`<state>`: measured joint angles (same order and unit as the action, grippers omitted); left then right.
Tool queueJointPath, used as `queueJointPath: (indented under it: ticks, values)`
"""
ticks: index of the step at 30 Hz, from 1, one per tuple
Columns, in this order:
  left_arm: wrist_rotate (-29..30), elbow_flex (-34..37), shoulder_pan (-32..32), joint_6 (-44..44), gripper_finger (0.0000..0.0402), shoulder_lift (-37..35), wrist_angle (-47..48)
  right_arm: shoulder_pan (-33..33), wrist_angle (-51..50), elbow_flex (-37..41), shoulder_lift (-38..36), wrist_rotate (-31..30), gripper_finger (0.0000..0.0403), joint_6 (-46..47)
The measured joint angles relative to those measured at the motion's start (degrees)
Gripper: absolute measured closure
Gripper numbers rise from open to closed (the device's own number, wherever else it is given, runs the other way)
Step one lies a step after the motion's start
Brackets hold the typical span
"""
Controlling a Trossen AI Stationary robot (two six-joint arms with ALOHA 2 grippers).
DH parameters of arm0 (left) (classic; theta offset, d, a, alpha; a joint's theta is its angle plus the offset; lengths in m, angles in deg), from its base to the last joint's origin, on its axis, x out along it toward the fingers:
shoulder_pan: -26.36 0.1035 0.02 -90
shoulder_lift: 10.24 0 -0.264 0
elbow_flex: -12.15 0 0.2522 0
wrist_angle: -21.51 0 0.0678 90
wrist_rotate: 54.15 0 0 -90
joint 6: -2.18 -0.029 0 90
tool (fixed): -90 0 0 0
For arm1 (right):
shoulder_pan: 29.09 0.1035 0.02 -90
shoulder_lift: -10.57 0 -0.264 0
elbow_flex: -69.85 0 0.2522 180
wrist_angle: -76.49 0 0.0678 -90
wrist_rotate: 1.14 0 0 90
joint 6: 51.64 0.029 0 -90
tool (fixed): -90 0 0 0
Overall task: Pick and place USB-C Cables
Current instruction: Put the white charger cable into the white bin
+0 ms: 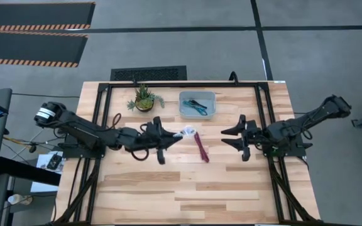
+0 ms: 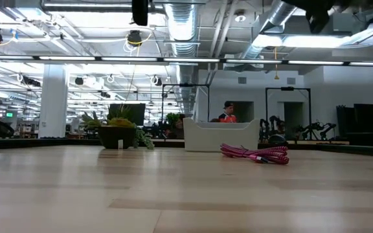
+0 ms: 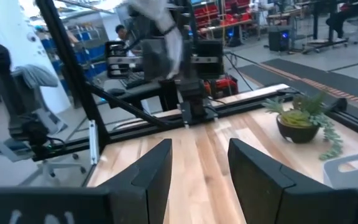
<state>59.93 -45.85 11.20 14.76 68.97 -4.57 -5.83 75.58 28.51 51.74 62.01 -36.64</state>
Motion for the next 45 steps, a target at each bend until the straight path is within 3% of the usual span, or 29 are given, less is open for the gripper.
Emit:
queueJointPath:
  ticks: [18, 40, 45]
  values:
    - [-1.7, 1.5, -0.9, -1.1, 0.0395, -1.8, -1.8, 0.6, 4.6, 0.0, 5.8, 0.0, 0.0221, -0.1]
    - [-3.3, 1.4, 3.3, -2.9, 0.0385, 4.3, -3.5, -5.5, 18.4, 0.0, 25.0, -0.1, 0.0221, -1.4]
    - [-10.7, 1.4, 7.4, -2.8, 0.0387, 4.1, -4.4, -8.1, 21.3, 0.0, 27.3, 0.6, 0.0221, -1.4]
